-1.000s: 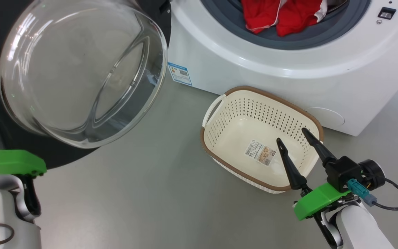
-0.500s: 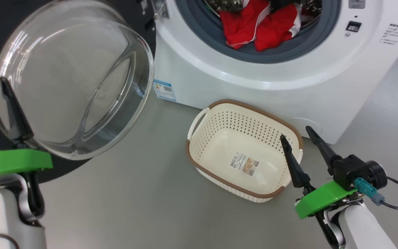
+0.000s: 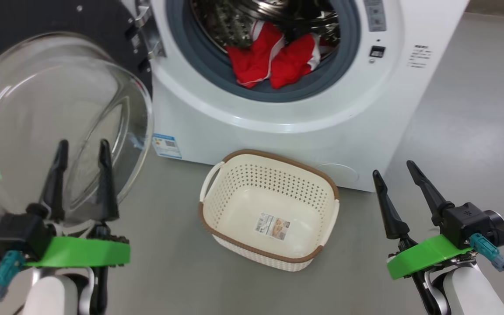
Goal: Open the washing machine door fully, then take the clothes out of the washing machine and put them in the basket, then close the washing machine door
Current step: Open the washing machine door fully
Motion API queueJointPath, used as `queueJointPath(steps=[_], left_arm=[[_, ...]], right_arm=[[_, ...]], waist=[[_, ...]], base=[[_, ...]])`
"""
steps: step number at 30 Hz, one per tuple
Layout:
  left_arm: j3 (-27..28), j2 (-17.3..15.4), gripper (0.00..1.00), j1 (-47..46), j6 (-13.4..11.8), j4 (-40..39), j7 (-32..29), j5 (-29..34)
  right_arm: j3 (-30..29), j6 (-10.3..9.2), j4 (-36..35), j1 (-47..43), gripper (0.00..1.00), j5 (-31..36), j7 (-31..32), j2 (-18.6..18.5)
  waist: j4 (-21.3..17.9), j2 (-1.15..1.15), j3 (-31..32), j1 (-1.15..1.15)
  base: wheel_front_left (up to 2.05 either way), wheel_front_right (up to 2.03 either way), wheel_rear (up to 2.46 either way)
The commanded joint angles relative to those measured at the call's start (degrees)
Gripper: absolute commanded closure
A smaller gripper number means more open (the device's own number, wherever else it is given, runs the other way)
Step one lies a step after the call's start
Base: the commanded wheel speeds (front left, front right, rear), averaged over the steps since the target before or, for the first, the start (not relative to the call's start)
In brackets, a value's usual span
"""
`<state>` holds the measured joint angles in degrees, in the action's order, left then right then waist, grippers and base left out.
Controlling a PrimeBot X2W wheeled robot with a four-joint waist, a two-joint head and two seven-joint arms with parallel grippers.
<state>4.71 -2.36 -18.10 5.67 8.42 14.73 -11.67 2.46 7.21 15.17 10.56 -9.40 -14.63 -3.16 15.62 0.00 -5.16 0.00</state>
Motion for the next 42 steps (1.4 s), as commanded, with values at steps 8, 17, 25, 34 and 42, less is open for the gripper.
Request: queueJointPath(steps=[8,17,25,34,42], left_arm=[[-1.01,-0.87,0.00,2.64,1.52,-0.53,0.27,-6.37],[-2.86,-1.97,0.00,5.84,1.72,1.24,0.27,-5.36],[-2.31,-2.88,0.00,9.89,1.75,2.22,0.27,-3.58],[-1.34,-2.96,0.00,13.85,1.66,3.41,0.27,-2.16],[-0.79,-2.92,0.00,16.34,1.56,3.57,0.27,-0.84]], right_arm=[[-0.30,0.28,-3.65,-1.12,0.00,-0.18,-0.37,0.28],[-1.32,0.28,-6.52,-2.31,0.00,0.06,-0.37,0.28],[-1.23,0.28,-8.08,-4.56,0.00,-1.09,-0.37,0.28],[-2.66,0.28,-9.09,-7.97,0.00,-1.16,-0.37,0.28],[-3.66,0.28,-10.68,-10.70,0.00,-0.29,-0.37,0.28]], waist=[[-9.31,0.00,1.32,0.00],[-15.79,0.00,1.27,0.00],[-20.05,0.00,3.80,0.00],[-20.89,0.00,5.97,0.00],[-20.32,0.00,7.17,0.00]], base=[[0.00,0.00,0.00],[0.00,0.00,0.00],[0.00,0.00,0.00],[0.00,0.00,0.00],[0.00,0.00,0.00]])
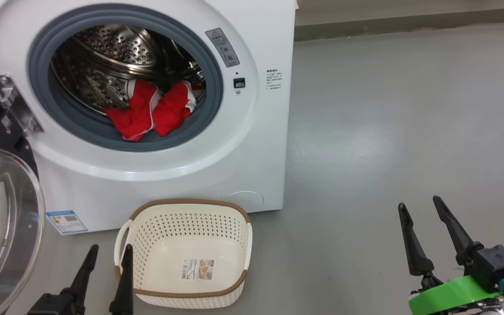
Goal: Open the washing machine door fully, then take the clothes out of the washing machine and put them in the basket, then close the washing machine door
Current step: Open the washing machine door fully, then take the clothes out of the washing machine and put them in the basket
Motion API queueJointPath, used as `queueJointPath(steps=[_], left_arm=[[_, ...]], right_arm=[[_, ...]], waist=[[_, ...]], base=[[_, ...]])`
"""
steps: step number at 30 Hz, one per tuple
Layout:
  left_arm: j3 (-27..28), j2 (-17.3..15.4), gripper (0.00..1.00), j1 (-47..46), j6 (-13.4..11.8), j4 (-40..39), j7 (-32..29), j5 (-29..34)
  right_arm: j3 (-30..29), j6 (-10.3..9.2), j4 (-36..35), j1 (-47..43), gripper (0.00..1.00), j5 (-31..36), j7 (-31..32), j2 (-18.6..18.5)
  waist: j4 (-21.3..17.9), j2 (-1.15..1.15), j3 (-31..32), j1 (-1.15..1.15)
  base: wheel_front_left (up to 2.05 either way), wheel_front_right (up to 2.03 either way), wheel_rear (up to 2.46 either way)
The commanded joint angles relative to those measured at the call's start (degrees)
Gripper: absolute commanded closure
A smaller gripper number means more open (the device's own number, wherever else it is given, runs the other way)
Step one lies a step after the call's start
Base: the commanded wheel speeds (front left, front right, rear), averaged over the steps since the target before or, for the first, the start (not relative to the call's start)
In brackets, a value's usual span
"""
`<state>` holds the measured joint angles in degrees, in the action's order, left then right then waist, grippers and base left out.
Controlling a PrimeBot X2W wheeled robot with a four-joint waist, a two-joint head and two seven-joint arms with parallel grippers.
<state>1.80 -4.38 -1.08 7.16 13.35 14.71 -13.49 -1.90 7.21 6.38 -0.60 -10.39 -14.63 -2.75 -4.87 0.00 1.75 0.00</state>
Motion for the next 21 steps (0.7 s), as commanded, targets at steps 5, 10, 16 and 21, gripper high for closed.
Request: queueJointPath(steps=[5,10,16,21], left_arm=[[2.78,-0.70,0.00,0.29,-0.29,-2.05,0.29,1.38],[3.26,-0.56,0.00,0.76,-0.57,-2.35,0.29,1.53],[3.35,-0.49,0.00,1.05,-0.83,-2.65,0.29,2.33],[3.41,-0.40,0.00,1.14,-1.13,-2.89,0.29,2.76]], right_arm=[[0.25,0.28,-2.85,-1.09,0.00,0.53,-0.37,-0.13],[0.28,0.28,-2.97,-1.40,0.00,0.51,-0.37,-0.13],[0.39,0.28,-2.63,-1.45,0.00,0.79,-0.37,-0.13],[0.44,0.28,-2.47,-1.49,0.00,0.96,-0.37,-0.13]], waist=[[0.24,0.00,0.42,0.00],[0.04,0.00,0.50,0.00],[0.10,0.00,0.91,0.00],[0.30,0.00,0.87,0.00]], base=[[0.00,0.00,0.00],[0.00,0.00,0.00],[0.00,0.00,0.00],[0.00,0.00,0.00]])
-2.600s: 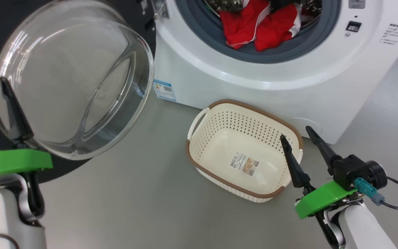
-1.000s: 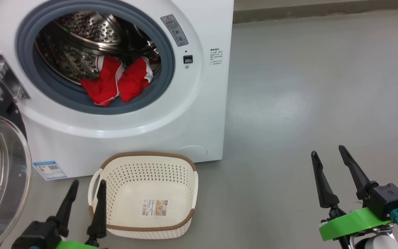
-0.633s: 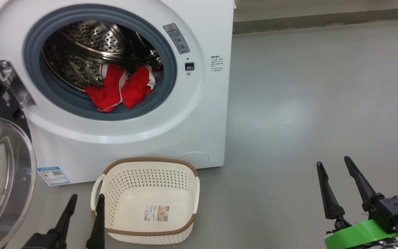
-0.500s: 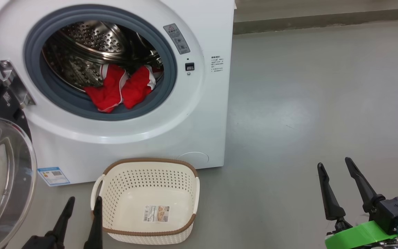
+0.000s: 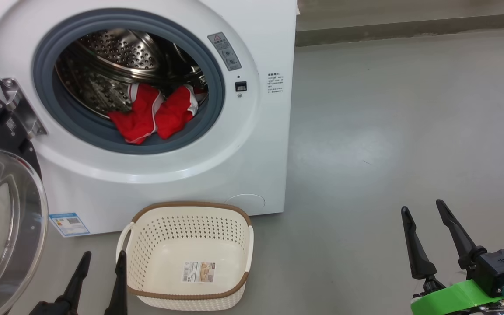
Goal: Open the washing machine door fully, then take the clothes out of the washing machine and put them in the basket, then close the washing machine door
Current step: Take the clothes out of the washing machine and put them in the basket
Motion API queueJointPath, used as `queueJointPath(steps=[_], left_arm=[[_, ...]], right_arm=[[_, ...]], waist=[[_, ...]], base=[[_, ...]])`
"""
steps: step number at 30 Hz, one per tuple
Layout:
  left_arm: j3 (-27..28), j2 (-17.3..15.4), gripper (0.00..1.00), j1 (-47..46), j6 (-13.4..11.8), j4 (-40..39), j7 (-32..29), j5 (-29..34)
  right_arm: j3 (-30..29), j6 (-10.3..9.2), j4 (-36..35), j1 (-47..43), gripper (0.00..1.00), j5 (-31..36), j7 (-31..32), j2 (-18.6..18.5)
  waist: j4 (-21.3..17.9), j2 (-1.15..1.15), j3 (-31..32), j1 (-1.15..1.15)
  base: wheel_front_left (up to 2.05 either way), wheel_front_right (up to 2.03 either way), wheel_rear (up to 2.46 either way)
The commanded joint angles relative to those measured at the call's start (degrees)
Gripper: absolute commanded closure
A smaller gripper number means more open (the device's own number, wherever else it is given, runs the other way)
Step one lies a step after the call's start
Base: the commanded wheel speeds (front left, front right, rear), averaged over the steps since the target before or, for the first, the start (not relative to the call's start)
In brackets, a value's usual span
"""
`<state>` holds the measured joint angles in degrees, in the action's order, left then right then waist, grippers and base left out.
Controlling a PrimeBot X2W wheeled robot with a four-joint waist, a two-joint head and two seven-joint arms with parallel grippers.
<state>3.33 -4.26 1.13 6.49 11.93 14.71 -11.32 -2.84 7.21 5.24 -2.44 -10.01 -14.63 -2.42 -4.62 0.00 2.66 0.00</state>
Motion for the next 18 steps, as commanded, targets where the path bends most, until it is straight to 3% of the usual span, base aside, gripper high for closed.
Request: queueJointPath(steps=[1,9,18], left_arm=[[1.79,-0.50,0.00,-1.10,-0.51,-1.47,0.29,0.70],[1.56,-0.30,0.00,-1.46,-1.51,-1.85,0.29,1.57],[1.45,-0.03,0.00,-1.75,-1.23,-2.60,0.29,0.46]], right_arm=[[1.38,0.28,-1.30,0.38,0.00,0.60,-0.37,-0.46],[1.78,0.28,-0.79,0.60,0.00,0.55,-0.37,-0.46],[1.88,0.28,-0.47,0.81,0.00,0.72,-0.37,-0.46]], waist=[[0.12,0.00,-0.08,0.00],[0.68,0.00,-0.34,0.00],[1.11,0.00,-0.43,0.00]], base=[[0.00,0.00,0.00],[0.54,-0.54,0.00],[1.68,-1.68,0.00]])
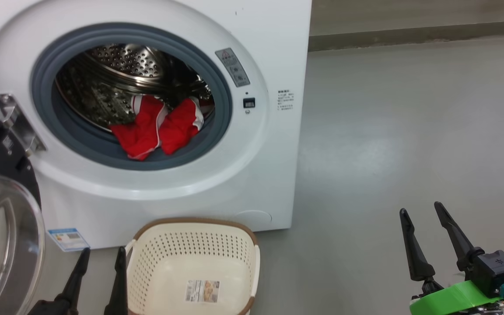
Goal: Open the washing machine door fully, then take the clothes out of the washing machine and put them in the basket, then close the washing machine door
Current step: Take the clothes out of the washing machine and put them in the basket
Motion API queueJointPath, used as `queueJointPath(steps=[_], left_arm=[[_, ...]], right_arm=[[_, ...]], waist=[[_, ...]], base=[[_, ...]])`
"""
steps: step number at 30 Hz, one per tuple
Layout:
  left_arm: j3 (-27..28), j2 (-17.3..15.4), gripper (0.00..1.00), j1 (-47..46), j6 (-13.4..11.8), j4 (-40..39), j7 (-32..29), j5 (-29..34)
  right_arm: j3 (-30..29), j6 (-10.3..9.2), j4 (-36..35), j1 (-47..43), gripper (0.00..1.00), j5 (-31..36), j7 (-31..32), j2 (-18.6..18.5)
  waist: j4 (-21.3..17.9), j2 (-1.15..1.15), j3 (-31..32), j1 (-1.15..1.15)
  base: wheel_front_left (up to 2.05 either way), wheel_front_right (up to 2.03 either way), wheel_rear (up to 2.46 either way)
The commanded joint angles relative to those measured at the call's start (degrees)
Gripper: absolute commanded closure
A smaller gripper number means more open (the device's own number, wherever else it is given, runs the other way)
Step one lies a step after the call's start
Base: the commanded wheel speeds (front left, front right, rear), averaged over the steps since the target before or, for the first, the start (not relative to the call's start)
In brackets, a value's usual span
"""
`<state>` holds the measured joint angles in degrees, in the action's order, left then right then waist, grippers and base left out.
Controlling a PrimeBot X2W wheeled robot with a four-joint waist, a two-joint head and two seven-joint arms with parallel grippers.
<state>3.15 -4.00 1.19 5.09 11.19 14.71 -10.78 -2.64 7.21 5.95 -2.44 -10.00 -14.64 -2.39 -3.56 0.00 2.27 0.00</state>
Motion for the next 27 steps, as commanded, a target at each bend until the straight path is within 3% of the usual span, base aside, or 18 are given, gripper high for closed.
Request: queueJointPath(steps=[1,11,27], left_arm=[[1.61,-0.28,0.00,-1.82,0.32,-2.30,0.29,-0.23],[1.40,-0.44,0.00,-1.38,0.50,-2.89,0.29,-0.40],[1.25,-0.21,0.00,-1.16,0.31,-3.87,0.29,-0.44]], right_arm=[[1.67,0.28,-1.13,0.82,0.00,0.68,-0.36,-0.49],[1.96,0.28,-0.80,1.08,0.00,0.32,-0.36,-0.49],[2.14,0.28,-0.48,1.16,0.00,0.09,-0.36,-0.49]], waist=[[0.13,0.00,-0.09,0.00],[0.49,0.00,-0.36,0.00],[0.61,0.00,-0.25,0.00]], base=[[1.95,-1.95,0.00],[1.21,-1.21,0.00],[0.08,-0.08,0.00]])
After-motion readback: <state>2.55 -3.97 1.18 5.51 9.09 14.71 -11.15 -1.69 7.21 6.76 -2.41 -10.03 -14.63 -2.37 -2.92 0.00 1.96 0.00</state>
